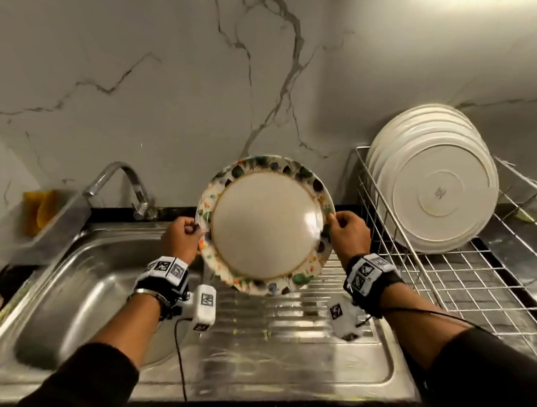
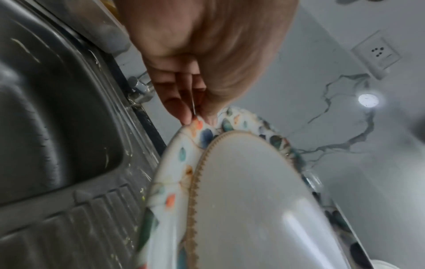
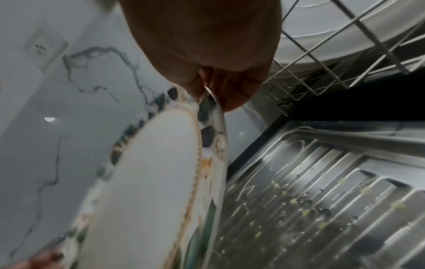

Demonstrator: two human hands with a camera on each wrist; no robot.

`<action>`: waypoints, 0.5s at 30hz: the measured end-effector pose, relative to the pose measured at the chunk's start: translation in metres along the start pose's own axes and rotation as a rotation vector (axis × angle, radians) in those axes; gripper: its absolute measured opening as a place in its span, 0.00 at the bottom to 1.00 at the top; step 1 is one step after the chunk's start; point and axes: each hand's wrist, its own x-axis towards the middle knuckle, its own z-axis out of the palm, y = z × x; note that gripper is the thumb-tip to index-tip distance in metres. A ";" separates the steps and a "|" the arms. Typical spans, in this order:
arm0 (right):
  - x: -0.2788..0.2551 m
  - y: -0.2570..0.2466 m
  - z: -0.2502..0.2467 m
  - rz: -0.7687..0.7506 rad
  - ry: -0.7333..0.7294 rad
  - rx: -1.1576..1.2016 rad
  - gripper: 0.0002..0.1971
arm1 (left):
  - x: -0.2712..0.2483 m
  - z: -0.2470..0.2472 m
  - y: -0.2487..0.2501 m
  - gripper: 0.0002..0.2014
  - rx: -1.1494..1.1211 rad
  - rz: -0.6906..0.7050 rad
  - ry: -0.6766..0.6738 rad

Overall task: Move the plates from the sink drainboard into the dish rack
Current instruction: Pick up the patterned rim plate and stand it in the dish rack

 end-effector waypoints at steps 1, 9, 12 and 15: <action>0.000 -0.003 0.000 0.017 -0.007 0.031 0.13 | 0.003 0.002 -0.003 0.09 0.029 0.008 -0.003; 0.010 -0.020 -0.010 0.026 -0.134 0.106 0.08 | -0.007 0.002 -0.014 0.17 -0.048 -0.108 -0.165; 0.012 -0.020 -0.020 0.000 -0.146 0.110 0.13 | -0.010 -0.004 -0.008 0.14 -0.096 -0.075 -0.221; 0.009 -0.034 -0.032 0.024 -0.192 0.253 0.07 | 0.000 -0.021 0.001 0.10 -0.195 -0.086 -0.307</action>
